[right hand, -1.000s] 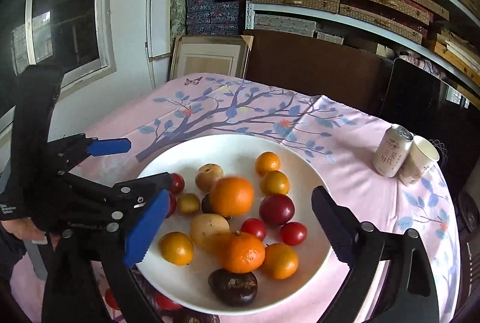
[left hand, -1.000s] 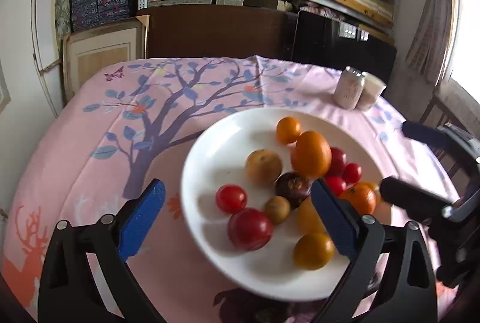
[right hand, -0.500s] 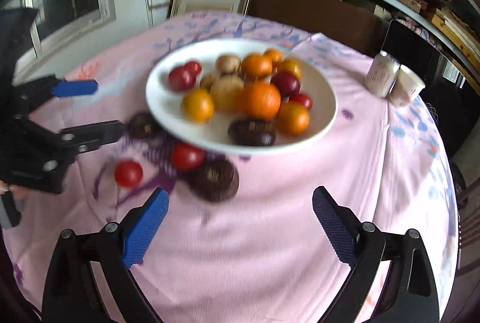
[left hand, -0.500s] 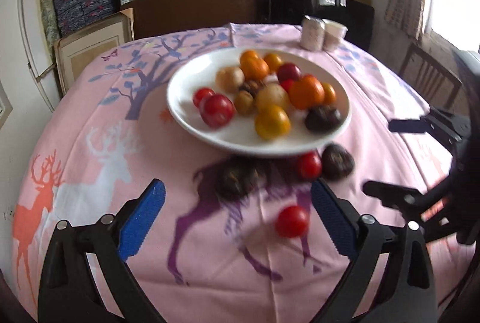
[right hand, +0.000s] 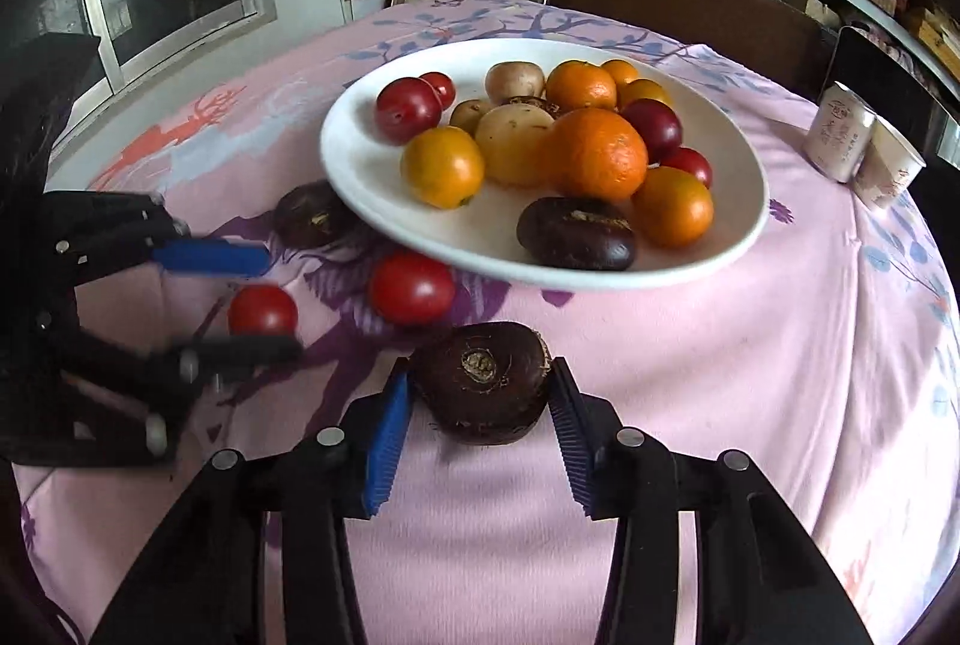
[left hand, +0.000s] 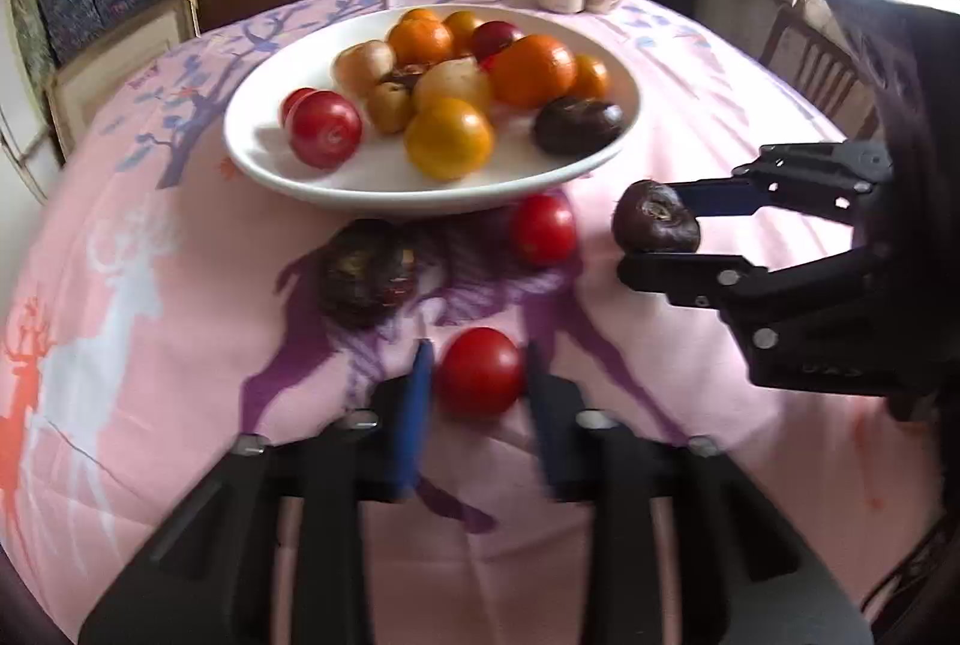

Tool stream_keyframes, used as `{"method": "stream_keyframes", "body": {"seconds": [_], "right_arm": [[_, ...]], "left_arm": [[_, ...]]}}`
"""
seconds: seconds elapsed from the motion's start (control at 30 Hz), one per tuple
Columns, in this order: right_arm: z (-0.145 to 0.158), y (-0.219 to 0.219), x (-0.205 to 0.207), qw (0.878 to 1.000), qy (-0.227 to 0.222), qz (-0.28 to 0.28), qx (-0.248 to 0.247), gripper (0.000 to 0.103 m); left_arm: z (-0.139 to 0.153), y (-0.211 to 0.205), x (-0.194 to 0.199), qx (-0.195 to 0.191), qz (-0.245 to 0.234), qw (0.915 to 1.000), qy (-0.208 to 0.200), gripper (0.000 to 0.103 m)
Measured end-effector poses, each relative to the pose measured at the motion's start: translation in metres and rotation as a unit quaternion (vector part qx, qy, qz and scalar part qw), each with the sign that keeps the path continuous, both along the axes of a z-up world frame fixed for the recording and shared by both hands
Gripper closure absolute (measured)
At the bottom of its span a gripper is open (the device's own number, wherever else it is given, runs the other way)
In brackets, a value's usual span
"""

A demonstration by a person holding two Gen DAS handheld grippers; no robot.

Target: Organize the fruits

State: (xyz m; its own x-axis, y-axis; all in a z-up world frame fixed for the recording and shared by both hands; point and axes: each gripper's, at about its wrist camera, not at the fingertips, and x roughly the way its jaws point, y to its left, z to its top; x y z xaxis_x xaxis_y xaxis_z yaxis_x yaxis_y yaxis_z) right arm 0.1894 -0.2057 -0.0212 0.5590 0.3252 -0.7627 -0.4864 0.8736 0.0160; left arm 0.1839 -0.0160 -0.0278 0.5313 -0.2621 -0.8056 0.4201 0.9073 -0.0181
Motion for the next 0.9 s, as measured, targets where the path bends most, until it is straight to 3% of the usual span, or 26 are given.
{"method": "stream_keyframes", "body": {"seconds": [0.1,0.2,0.3,0.43,0.63,0.67,0.7,0.73,0.77,0.9], "right_arm": [[0.019,-0.013,-0.010,0.999,-0.028,-0.015,0.011,0.057],[0.039,-0.021,-0.003,0.998,-0.055,-0.027,0.027,0.057],[0.060,-0.021,0.016,0.996,-0.067,-0.027,0.052,0.057],[0.072,-0.013,0.048,0.994,-0.073,-0.023,0.073,0.057],[0.074,-0.006,0.101,0.995,-0.061,-0.019,0.080,0.056],[0.073,-0.005,0.105,0.995,-0.061,-0.014,0.080,0.055],[0.071,-0.005,0.105,0.995,-0.068,-0.014,0.078,0.038],[0.069,-0.006,0.104,0.994,-0.074,-0.022,0.075,0.017],[0.069,-0.008,0.101,0.994,-0.081,-0.031,0.072,0.013],[0.078,-0.020,0.081,0.992,-0.098,-0.049,0.064,0.012]], "left_arm": [[0.014,-0.001,-0.002,-0.004,0.000,0.9993,-0.037,0.077],[0.037,0.006,0.010,-0.049,0.014,0.9975,-0.048,0.077],[0.060,0.010,0.030,-0.066,0.030,0.9945,-0.076,0.077],[0.072,0.017,0.076,-0.071,0.070,0.9925,-0.070,0.077],[0.064,0.024,0.127,-0.080,0.104,0.9895,-0.061,0.076],[0.062,0.025,0.132,-0.082,0.110,0.9886,-0.062,0.058],[0.060,0.026,0.136,-0.080,0.119,0.9877,-0.062,0.037],[0.058,0.028,0.135,-0.075,0.127,0.9871,-0.063,0.004],[0.058,0.030,0.132,-0.071,0.139,0.9853,-0.070,0.004],[0.065,0.040,0.115,-0.064,0.140,0.9856,-0.070,0.004]]}}
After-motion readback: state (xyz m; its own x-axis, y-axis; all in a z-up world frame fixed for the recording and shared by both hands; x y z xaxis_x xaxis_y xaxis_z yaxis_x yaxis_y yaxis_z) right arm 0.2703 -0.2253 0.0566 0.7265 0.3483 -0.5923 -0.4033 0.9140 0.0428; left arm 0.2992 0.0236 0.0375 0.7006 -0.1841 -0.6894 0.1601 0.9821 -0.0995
